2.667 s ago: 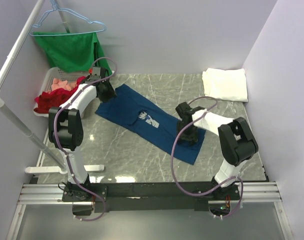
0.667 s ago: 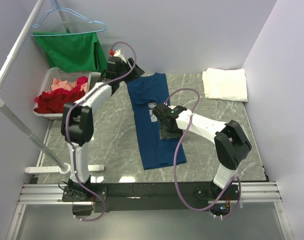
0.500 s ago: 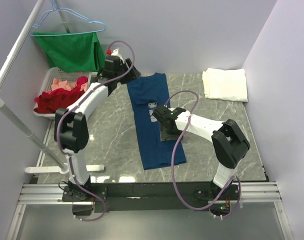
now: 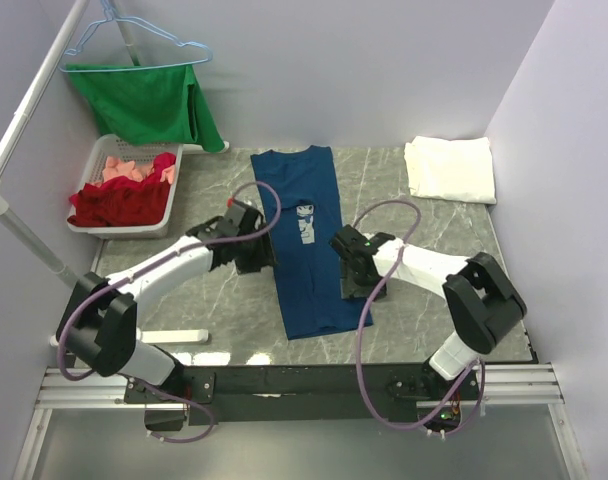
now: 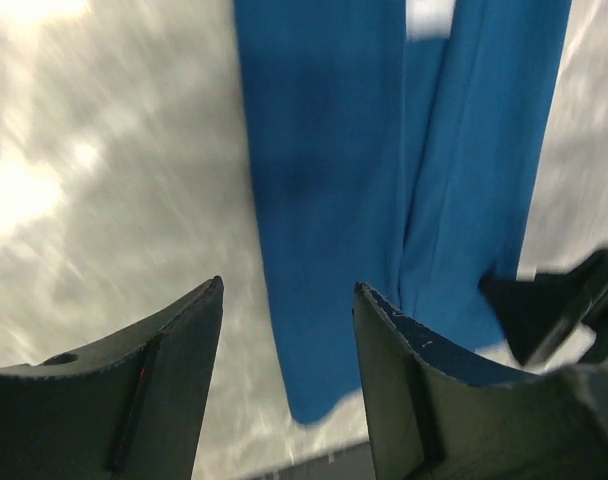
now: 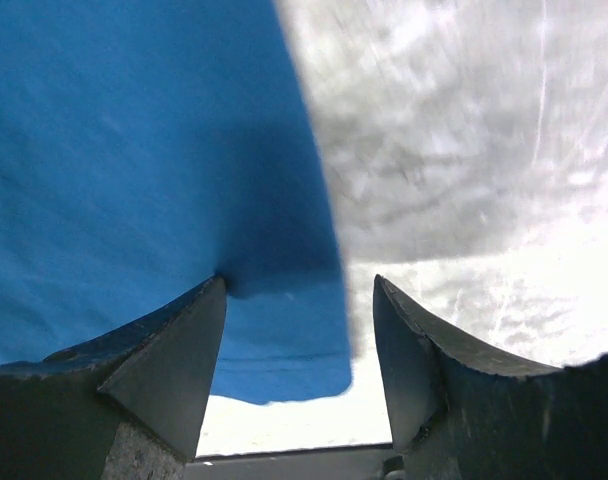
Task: Fold and stack the t-shirts
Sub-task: Fold the tshirt
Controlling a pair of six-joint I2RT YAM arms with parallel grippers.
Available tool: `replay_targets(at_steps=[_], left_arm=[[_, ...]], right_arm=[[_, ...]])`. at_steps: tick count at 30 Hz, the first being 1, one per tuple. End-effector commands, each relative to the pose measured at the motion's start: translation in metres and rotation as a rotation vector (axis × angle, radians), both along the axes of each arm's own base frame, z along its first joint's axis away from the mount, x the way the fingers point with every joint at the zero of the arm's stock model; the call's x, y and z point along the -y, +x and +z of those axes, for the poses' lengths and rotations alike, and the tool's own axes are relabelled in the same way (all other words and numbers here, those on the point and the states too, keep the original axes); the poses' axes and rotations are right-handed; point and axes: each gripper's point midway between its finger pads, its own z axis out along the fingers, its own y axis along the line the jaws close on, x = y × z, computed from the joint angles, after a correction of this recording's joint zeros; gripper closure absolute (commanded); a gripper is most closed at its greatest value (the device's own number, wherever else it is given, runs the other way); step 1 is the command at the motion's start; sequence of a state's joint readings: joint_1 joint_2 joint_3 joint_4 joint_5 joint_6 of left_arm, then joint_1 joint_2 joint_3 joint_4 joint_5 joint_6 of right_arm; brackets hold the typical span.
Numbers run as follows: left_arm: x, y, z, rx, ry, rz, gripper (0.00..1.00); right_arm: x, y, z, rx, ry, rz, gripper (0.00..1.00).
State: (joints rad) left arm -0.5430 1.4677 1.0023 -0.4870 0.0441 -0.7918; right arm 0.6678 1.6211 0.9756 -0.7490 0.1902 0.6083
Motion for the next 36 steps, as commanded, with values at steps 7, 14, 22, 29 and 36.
replay_targets(at_steps=[7, 14, 22, 29, 36], left_arm=[[0.051, -0.060, -0.025, -0.114, -0.042, -0.106, 0.41], [0.051, -0.096, -0.050, -0.174, -0.005, -0.110, 0.42], [0.052, -0.142, -0.064, -0.233, 0.003, -0.135, 0.42], [0.056, -0.157, -0.065, -0.238, -0.057, -0.134, 0.39], [0.068, -0.156, -0.064, -0.231, -0.102, -0.138, 0.37]], right_arm=[[0.000, -0.015, -0.013, 0.005, 0.144, -0.022, 0.34], [0.001, -0.031, -0.024, -0.019, 0.189, -0.017, 0.41], [0.004, -0.063, -0.034, -0.060, 0.275, -0.045, 0.51], [0.000, -0.079, -0.039, -0.077, 0.339, -0.044, 0.50], [0.001, -0.091, -0.046, -0.112, 0.335, -0.055, 0.50]])
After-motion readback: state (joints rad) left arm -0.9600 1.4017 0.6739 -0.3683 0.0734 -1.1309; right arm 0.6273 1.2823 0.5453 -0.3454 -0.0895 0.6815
